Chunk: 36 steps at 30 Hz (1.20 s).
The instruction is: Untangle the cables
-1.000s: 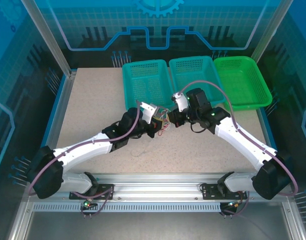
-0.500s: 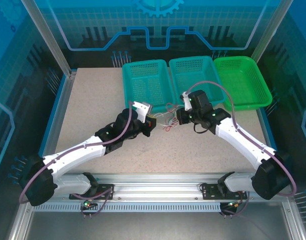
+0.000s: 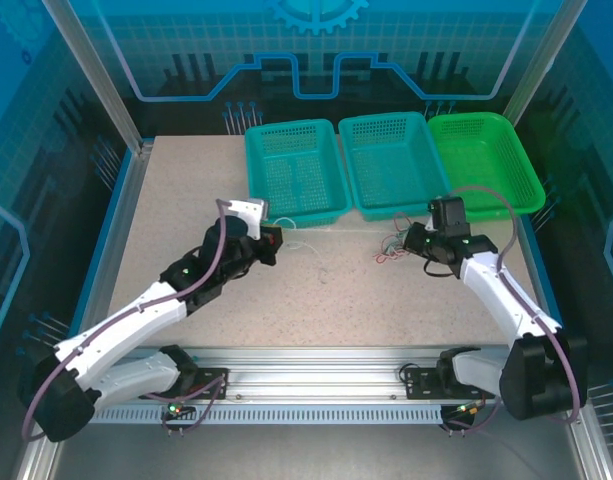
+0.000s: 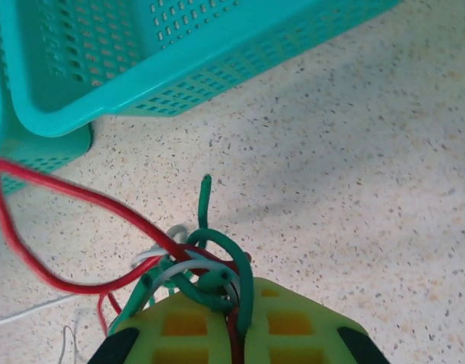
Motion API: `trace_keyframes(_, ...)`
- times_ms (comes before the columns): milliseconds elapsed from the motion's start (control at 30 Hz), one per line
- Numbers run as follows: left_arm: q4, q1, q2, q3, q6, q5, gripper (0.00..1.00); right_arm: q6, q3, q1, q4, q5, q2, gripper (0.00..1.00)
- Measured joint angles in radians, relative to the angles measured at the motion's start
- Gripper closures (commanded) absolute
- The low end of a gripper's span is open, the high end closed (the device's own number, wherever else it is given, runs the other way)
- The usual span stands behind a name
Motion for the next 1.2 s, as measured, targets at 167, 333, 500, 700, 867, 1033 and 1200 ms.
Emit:
trace_keyframes(167, -0.064, 0.130, -0.127, -0.046, -0.056, -0.053, 1.00, 0.066, -0.060, -0.110, -0.004, 0.011, -0.064, 1.00)
trace_keyframes(333, -0.095, 0.164, -0.182, -0.071, -0.073, -0.051, 1.00, 0.082, -0.075, -0.123, 0.016, -0.010, -0.114, 1.00)
trace_keyframes(500, -0.071, 0.166, -0.159, -0.082, -0.081, 0.065, 1.00, 0.071, -0.079, -0.065, 0.059, -0.060, -0.105, 1.00)
trace_keyframes(700, -0.074, 0.166, -0.103, 0.056, -0.075, 0.161, 1.00, 0.040, -0.079, 0.052, 0.061, -0.053, -0.087, 1.00)
trace_keyframes(867, -0.046, 0.168, 0.029, 0.396, -0.011, 0.182, 1.00, 0.035, -0.079, 0.071, 0.061, -0.046, -0.087, 1.00)
trace_keyframes(1033, 0.007, 0.212, 0.207, 0.680, 0.044, 0.182, 1.00, 0.035, -0.079, 0.074, 0.063, -0.048, -0.087, 1.00)
trace_keyframes(1200, 0.037, 0.259, 0.418, 0.890, 0.084, 0.182, 1.00, 0.025, -0.077, 0.093, 0.061, -0.053, -0.090, 1.00)
